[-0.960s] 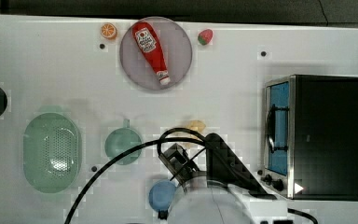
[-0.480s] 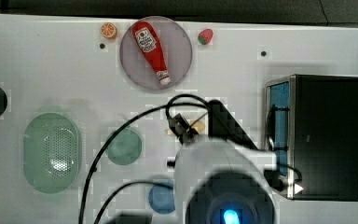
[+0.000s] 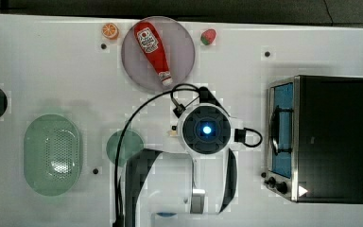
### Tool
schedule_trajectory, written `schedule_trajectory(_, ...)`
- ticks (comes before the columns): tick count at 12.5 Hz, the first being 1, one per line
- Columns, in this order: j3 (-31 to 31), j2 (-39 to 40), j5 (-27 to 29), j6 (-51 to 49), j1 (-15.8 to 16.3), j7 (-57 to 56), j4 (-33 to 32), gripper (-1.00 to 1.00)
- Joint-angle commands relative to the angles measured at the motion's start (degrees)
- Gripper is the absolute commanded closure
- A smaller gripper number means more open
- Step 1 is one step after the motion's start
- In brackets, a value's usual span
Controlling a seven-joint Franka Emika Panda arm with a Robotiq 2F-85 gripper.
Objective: Pick banana from table and place on oven.
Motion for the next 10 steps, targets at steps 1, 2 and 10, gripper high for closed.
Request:
schedule_trajectory(1,-0.1,4.2,-0.2,6.8,0.0,2.1,-2.1,-1.0)
schedule_trajectory(2,-0.1,6.6,-0.2,8.9,0.0,2.1,-2.6,-1.0)
schedule_trajectory(10,-0.1,20.8,-0.2,28.5,0.0,2.3,-6.9,-1.0)
